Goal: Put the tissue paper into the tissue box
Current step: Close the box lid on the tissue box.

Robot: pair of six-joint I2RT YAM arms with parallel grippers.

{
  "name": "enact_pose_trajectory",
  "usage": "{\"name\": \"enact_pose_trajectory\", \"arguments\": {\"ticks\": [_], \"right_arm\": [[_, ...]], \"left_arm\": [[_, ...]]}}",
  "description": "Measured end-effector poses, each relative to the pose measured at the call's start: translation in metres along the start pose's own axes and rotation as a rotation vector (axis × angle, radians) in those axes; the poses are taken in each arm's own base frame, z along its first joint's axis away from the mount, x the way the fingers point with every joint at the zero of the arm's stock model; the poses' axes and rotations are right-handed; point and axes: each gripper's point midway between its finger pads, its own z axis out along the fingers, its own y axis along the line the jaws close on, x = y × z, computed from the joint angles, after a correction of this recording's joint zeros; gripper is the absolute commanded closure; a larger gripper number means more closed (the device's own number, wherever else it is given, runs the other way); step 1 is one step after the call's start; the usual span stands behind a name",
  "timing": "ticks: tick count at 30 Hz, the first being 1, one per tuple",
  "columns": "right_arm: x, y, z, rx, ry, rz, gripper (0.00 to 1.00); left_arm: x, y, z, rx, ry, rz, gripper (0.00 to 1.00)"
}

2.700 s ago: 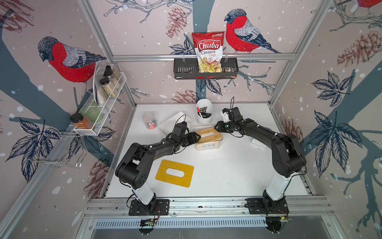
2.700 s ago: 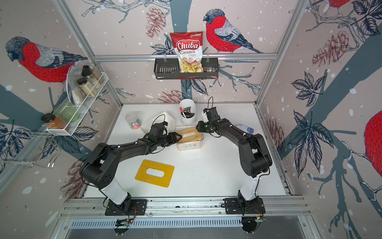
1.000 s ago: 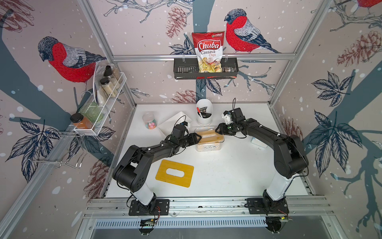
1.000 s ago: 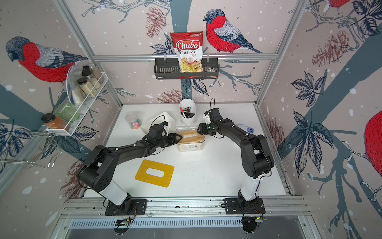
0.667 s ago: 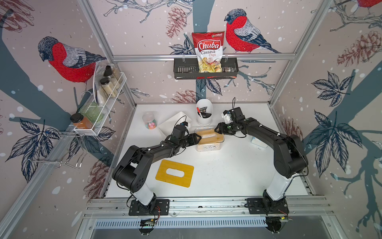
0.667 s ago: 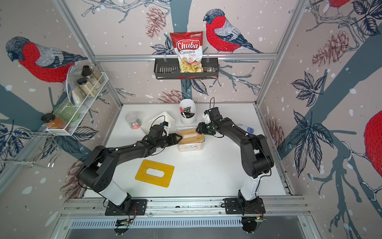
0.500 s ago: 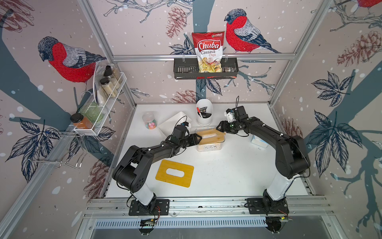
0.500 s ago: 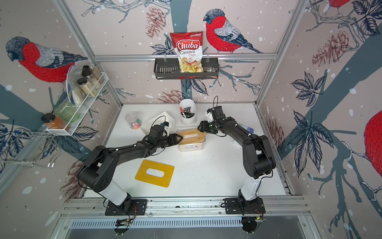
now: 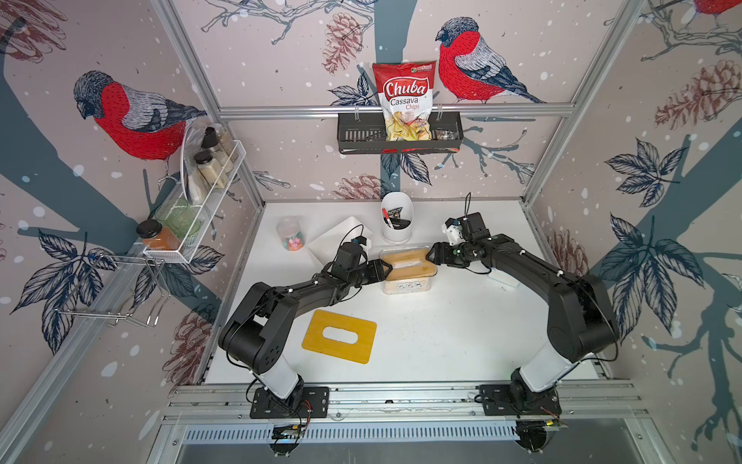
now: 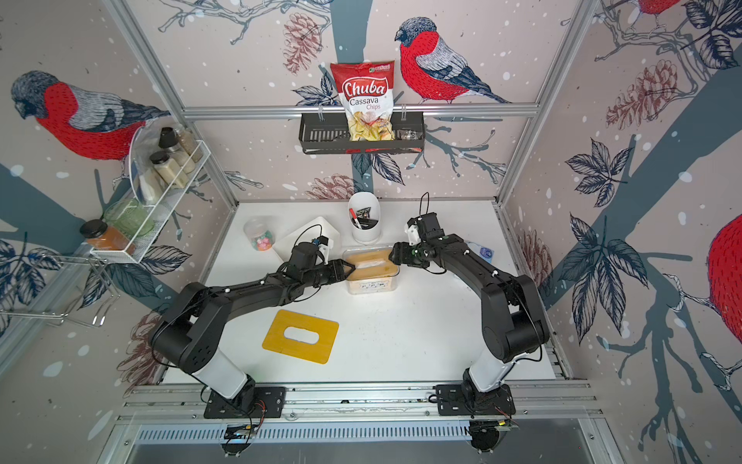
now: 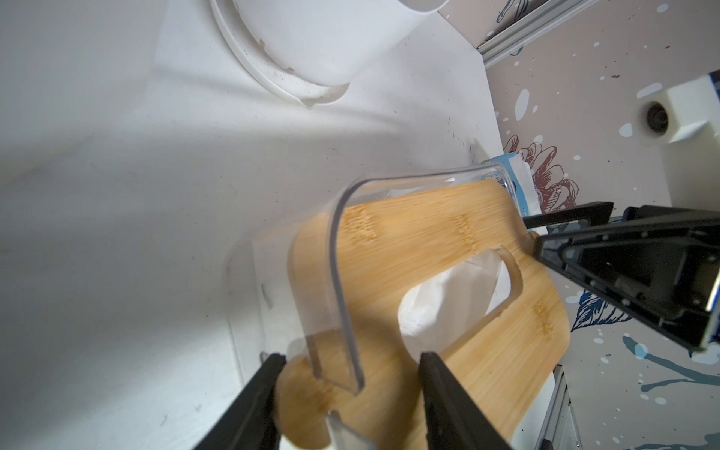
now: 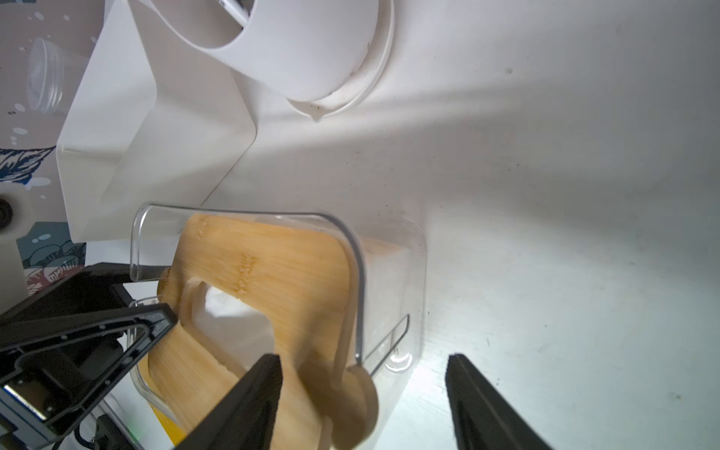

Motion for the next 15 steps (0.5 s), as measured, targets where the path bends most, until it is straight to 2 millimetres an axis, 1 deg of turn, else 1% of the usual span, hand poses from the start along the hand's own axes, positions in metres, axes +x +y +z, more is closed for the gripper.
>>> {"name": "enact_pose_trajectory", "arguments": {"ticks": [3,10,15], "right_arm": [[0.007,0.006,0.0,0.007,0.009,-0.014,0.36],[0.01,0.016,0.003,0.028,0.001,-0.024,0.45],[0.01,0.018,0.004,0.049,-0.01,-0.017,0.51]], "left_arm": [[0.0,0.0,0.0,0.001,0.0,0.0,0.43],[0.0,-0.001,0.0,0.001,0.001,0.0,0.43],[0.002,0.002,0.0,-0.011,0.008,-0.005,0.43]]}}
